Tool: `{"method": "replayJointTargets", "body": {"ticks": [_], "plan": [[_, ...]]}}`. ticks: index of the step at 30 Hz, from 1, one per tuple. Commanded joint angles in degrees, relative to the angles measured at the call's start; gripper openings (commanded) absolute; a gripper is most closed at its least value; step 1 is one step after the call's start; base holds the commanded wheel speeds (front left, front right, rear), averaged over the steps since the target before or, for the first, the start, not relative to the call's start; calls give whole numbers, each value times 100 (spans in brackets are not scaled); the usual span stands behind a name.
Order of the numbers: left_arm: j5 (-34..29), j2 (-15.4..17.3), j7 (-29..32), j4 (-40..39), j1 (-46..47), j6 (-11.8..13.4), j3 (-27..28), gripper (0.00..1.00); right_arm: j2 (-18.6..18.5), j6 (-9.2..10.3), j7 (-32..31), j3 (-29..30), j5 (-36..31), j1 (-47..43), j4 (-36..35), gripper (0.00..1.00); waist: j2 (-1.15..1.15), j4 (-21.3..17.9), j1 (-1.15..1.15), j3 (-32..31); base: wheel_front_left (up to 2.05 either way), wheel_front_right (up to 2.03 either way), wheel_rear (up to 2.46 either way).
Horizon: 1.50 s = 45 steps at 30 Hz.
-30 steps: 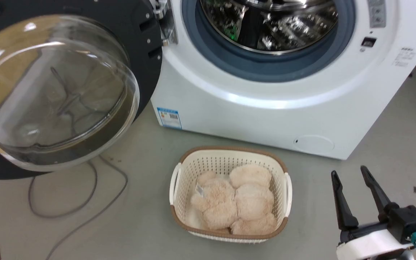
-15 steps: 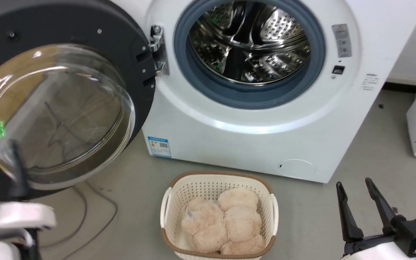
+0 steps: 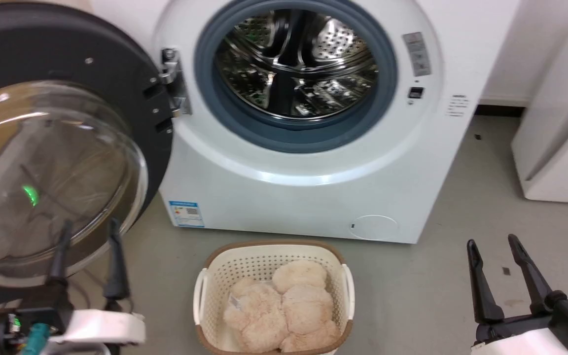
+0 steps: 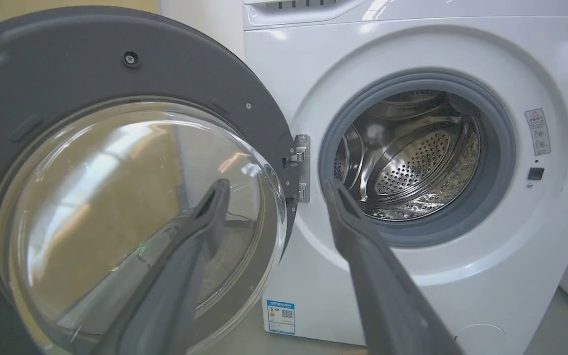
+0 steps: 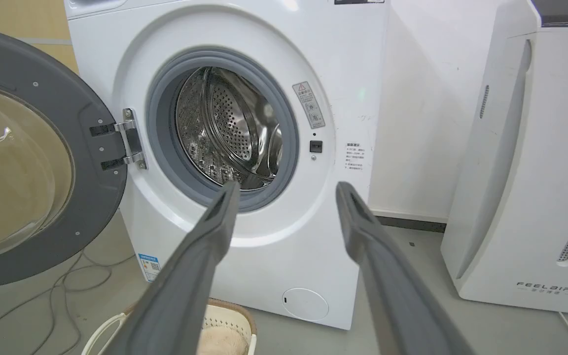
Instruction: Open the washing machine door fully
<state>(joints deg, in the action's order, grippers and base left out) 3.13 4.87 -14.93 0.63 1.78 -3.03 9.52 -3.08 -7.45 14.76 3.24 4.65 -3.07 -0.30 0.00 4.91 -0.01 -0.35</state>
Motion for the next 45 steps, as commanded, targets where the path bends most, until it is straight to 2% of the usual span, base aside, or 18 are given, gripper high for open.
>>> {"method": "replayJointTargets", "body": {"ticks": [1, 9, 17, 18, 45], "plan": [[-15, -42, -7, -29, -132, -23, -76, 100, 20, -3, 24, 1, 47, -67, -44, 100, 0, -148, 1, -6, 0, 0, 0], [32, -140, -7, 80, -337, -45, -282, 100, 20, -3, 24, -1, 253, -125, -79, 100, 0, -578, 1, -5, 0, 0, 0], [152, -186, -7, 180, -438, -16, -417, 100, 20, -3, 24, -9, 368, -220, -43, 100, 0, -815, 1, -15, 0, 0, 0], [135, -191, 0, 171, -360, -17, -415, 0, 1, 0, -2, -3, 350, -142, -36, 0, 0, -817, 1, -15, 0, 0, 0], [53, -196, 276, 126, -326, 42, -524, 0, 3, 0, -275, -58, 198, -55, -24, 0, 0, -759, 1, -5, 0, 0, 0]]}}
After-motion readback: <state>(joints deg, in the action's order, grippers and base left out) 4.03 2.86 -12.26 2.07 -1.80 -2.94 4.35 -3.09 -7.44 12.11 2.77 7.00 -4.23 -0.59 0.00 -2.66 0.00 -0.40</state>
